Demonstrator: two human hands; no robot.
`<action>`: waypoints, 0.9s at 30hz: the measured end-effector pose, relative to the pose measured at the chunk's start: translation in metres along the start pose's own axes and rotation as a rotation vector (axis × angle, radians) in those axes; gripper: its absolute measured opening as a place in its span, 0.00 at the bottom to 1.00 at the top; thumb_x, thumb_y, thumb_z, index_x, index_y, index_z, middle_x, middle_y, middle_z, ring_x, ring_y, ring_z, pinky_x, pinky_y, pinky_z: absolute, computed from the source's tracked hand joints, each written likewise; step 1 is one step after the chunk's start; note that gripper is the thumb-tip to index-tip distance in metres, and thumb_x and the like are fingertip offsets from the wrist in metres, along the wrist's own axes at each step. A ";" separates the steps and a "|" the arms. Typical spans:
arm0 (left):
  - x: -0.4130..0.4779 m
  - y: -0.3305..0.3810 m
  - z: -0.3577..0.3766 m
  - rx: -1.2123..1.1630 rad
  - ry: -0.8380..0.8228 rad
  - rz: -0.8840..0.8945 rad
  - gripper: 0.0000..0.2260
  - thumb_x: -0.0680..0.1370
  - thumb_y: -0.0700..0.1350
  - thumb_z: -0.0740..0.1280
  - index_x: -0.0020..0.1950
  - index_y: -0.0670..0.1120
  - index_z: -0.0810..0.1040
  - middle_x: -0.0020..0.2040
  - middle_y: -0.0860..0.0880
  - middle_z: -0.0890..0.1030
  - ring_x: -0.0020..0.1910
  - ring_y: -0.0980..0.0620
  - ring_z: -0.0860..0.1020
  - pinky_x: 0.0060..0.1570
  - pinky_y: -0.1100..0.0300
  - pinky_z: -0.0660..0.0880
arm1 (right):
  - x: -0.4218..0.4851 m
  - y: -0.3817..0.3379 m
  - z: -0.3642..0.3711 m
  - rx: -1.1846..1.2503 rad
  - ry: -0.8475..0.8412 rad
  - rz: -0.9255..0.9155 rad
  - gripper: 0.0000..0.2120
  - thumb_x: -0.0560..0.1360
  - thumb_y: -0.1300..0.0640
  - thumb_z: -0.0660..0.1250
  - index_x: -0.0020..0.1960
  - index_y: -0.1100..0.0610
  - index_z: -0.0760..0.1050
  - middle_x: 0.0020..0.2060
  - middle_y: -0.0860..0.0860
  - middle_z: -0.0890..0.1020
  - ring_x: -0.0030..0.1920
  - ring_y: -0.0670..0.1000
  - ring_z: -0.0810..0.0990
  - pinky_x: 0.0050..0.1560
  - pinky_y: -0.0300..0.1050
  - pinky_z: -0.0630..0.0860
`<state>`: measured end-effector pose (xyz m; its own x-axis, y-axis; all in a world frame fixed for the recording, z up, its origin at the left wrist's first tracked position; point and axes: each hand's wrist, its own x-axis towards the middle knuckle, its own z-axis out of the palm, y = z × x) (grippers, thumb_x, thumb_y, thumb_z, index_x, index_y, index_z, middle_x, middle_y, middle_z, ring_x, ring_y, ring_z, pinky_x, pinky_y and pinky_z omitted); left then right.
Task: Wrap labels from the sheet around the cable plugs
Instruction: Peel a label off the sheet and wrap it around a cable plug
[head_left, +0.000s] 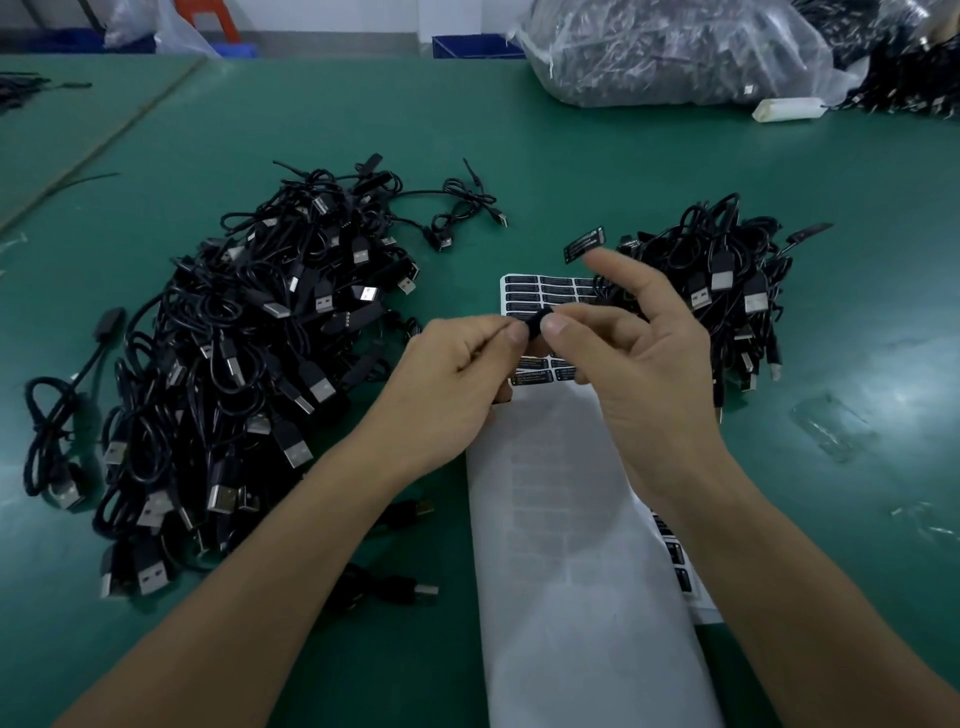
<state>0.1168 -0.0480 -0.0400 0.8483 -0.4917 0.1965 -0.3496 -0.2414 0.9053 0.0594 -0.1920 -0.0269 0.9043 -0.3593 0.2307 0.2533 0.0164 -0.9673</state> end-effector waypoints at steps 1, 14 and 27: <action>0.000 0.000 0.000 -0.013 -0.014 0.000 0.18 0.85 0.44 0.60 0.36 0.44 0.76 0.30 0.51 0.74 0.30 0.59 0.75 0.30 0.62 0.73 | 0.000 0.000 0.000 -0.008 0.012 0.002 0.22 0.74 0.68 0.72 0.60 0.46 0.75 0.36 0.46 0.85 0.40 0.42 0.84 0.44 0.31 0.77; 0.002 -0.002 -0.001 -0.252 -0.013 -0.131 0.06 0.81 0.36 0.68 0.51 0.47 0.78 0.40 0.47 0.87 0.39 0.49 0.86 0.39 0.61 0.81 | 0.005 0.001 -0.004 -0.026 0.138 -0.005 0.12 0.74 0.64 0.74 0.52 0.50 0.78 0.34 0.45 0.83 0.36 0.42 0.80 0.41 0.35 0.76; 0.000 0.001 0.001 -0.399 -0.025 -0.187 0.08 0.82 0.36 0.65 0.61 0.39 0.78 0.43 0.44 0.87 0.42 0.50 0.87 0.42 0.62 0.82 | 0.004 0.008 -0.002 0.017 0.013 0.175 0.11 0.76 0.62 0.71 0.38 0.51 0.84 0.31 0.46 0.81 0.35 0.43 0.77 0.34 0.36 0.74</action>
<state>0.1165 -0.0491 -0.0395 0.8708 -0.4915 0.0102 -0.0053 0.0113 0.9999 0.0643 -0.1947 -0.0342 0.9306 -0.3616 0.0572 0.0981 0.0956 -0.9906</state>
